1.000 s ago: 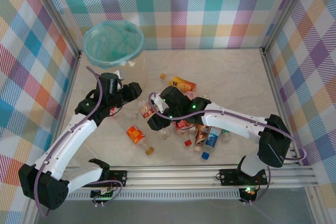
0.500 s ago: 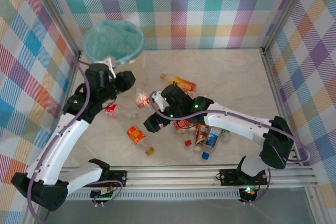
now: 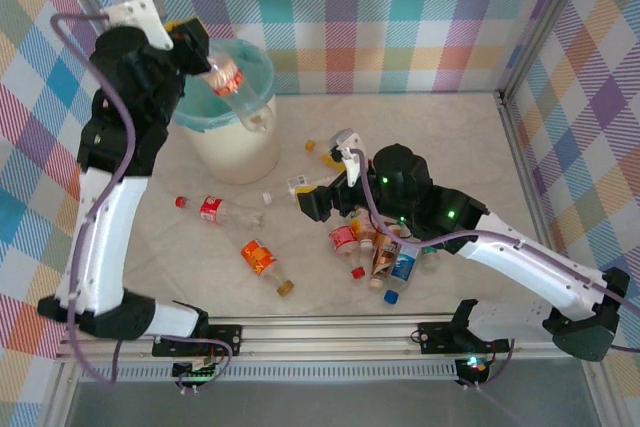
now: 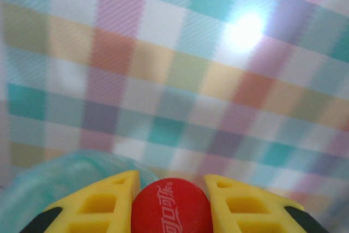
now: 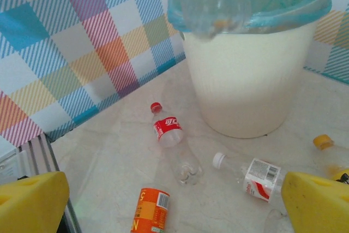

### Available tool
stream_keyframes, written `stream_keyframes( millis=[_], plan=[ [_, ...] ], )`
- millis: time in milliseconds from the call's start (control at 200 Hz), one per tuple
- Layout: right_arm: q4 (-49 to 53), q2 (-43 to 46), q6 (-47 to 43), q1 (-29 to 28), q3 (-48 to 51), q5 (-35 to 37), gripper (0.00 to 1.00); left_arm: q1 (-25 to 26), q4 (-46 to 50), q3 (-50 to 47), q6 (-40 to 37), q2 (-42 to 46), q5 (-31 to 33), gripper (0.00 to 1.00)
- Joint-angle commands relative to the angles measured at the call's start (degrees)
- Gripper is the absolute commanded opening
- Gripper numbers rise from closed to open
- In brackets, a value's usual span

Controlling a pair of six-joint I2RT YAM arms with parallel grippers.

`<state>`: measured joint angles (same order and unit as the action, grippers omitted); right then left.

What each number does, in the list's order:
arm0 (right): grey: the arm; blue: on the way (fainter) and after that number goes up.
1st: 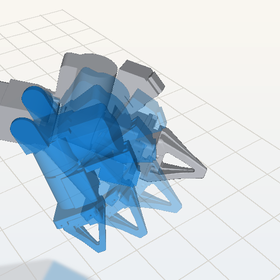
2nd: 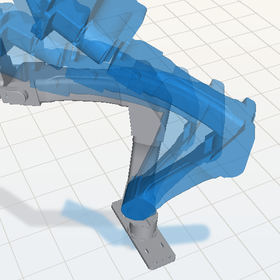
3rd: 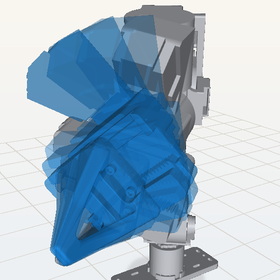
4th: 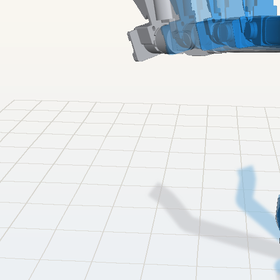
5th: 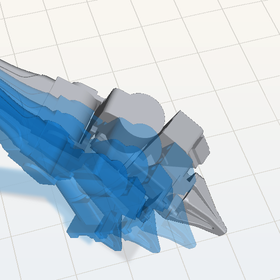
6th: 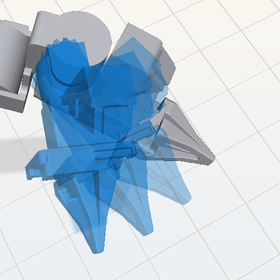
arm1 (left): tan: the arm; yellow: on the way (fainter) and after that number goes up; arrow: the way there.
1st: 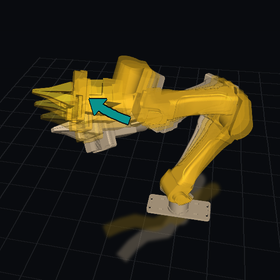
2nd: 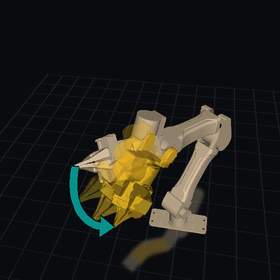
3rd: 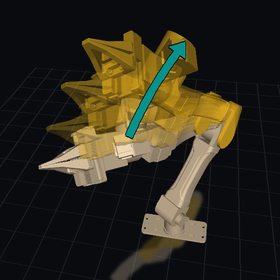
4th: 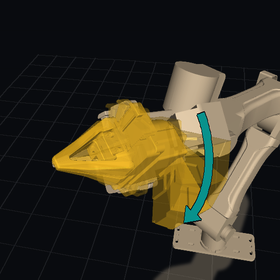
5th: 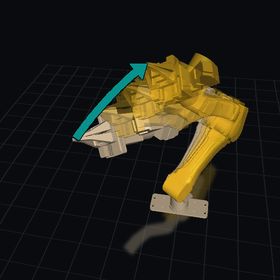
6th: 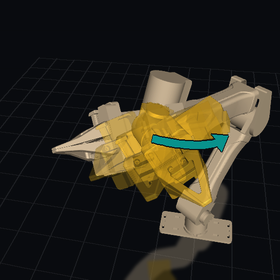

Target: Put the plastic bottles in the bin

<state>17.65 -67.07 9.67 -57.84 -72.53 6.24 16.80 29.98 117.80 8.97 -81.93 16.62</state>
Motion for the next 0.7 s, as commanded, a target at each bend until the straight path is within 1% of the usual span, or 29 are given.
stream_keyframes(
  millis=[0, 155, 270, 365, 425, 510, 615, 695],
  plan=[
    [0.56, -1.43, -0.83, -0.31, -0.07, 0.24, 1.00, -4.38, -2.58, 6.32, -4.95, -7.39, 5.89, 0.00],
    [1.68, -2.66, 0.42, -0.33, -1.37, -3.15, 1.00, -8.55, -4.05, 12.62, -4.13, -16.72, 6.81, 0.00],
    [2.29, -3.71, 0.65, -0.27, -2.29, -5.10, 1.00, -11.16, -4.51, 14.30, -2.65, -23.33, 3.92, 0.00],
    [2.65, -4.38, 0.68, -0.31, -2.53, -5.71, 1.00, -12.03, -4.41, 14.39, -3.32, -27.77, 2.20, 0.00],
    [2.65, -4.56, 0.58, -0.27, -2.20, -5.71, 1.00, -12.03, -4.29, 13.83, -3.91, -29.88, 1.14, 0.00],
    [2.64, -4.74, 0.30, -0.26, -1.18, -5.16, 1.00, -12.06, -4.05, 12.39, -3.84, -31.89, -2.04, 0.00],
    [2.78, -5.17, 0.08, -0.26, 0.30, -4.49, 1.00, -12.05, -4.77, 8.77, -2.05, -32.57, -5.29, 0.00],
    [3.43, -5.74, 0.05, -0.33, 0.96, -4.22, 1.00, -12.07, -5.28, 6.08, -0.74, -32.63, -6.49, 0.03]
  ],
)
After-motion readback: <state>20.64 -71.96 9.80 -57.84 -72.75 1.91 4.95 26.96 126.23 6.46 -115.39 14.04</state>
